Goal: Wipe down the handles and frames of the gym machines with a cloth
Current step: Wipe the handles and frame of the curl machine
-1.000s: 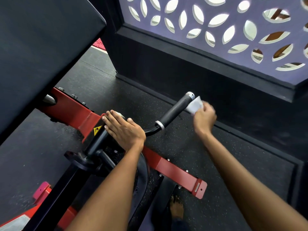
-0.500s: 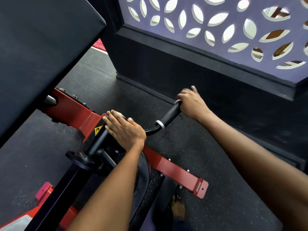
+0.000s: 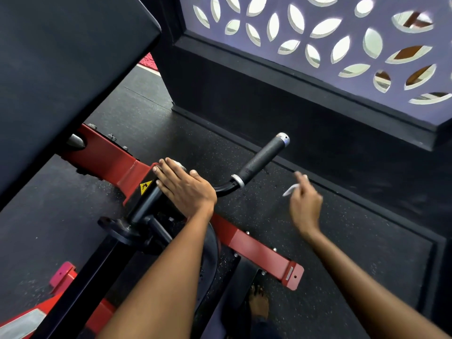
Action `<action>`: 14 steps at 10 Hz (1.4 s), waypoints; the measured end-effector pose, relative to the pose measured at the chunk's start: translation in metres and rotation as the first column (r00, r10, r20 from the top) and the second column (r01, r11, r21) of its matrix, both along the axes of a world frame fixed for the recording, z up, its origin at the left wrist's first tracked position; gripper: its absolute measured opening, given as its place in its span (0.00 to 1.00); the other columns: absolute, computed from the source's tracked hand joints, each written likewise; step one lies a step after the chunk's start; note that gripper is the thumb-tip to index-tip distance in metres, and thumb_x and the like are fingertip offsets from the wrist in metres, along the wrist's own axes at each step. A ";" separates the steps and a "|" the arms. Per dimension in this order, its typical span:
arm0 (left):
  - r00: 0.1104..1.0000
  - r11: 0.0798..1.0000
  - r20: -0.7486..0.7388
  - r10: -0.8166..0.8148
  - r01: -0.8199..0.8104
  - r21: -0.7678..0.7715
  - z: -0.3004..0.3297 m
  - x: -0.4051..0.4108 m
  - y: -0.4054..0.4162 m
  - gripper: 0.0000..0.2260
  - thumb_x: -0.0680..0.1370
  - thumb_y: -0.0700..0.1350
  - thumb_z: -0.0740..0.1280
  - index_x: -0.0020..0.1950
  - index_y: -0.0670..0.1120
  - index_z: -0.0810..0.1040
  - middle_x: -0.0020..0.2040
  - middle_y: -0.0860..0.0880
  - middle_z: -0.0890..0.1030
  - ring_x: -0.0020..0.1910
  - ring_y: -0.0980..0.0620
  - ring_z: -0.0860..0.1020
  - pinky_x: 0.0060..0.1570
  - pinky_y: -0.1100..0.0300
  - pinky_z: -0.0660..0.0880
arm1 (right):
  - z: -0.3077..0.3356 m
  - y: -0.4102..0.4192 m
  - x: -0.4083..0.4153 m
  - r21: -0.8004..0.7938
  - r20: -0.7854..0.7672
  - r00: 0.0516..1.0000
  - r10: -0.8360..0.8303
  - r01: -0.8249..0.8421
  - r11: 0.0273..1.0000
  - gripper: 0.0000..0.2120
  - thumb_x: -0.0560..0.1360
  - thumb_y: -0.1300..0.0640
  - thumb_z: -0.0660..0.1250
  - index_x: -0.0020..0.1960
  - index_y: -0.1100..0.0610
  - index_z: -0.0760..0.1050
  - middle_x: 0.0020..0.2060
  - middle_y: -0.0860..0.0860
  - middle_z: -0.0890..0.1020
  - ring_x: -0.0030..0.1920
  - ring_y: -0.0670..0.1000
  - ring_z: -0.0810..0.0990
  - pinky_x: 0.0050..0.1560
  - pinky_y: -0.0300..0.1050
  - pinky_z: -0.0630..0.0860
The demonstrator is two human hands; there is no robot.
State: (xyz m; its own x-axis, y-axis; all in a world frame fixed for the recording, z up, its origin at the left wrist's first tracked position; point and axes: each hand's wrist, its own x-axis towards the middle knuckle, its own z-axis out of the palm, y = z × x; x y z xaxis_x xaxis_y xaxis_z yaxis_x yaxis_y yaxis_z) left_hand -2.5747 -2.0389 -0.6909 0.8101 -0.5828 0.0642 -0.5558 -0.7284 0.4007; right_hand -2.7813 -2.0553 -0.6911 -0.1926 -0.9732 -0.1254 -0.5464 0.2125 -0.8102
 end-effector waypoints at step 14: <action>0.924 0.917 0.008 -0.382 0.378 0.124 0.355 -0.030 0.206 0.12 0.80 0.49 0.57 0.58 0.48 0.76 0.57 0.47 0.80 0.59 0.45 0.76 0.56 0.53 0.69 | 0.358 0.153 0.044 -0.203 -0.414 0.831 0.371 -0.482 0.852 0.08 0.74 0.58 0.65 0.47 0.60 0.81 0.58 0.55 0.77 0.61 0.55 0.73 0.67 0.55 0.61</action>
State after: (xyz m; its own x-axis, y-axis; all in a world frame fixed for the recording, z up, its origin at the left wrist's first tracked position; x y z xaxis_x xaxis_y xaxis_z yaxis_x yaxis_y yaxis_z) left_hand -2.6051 -1.8332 -0.3364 0.5248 -0.8512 -0.0026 -0.8108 -0.5008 0.3029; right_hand -2.7374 -1.9018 -0.3329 0.2739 -0.9473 0.1664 -0.7813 -0.3200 -0.5358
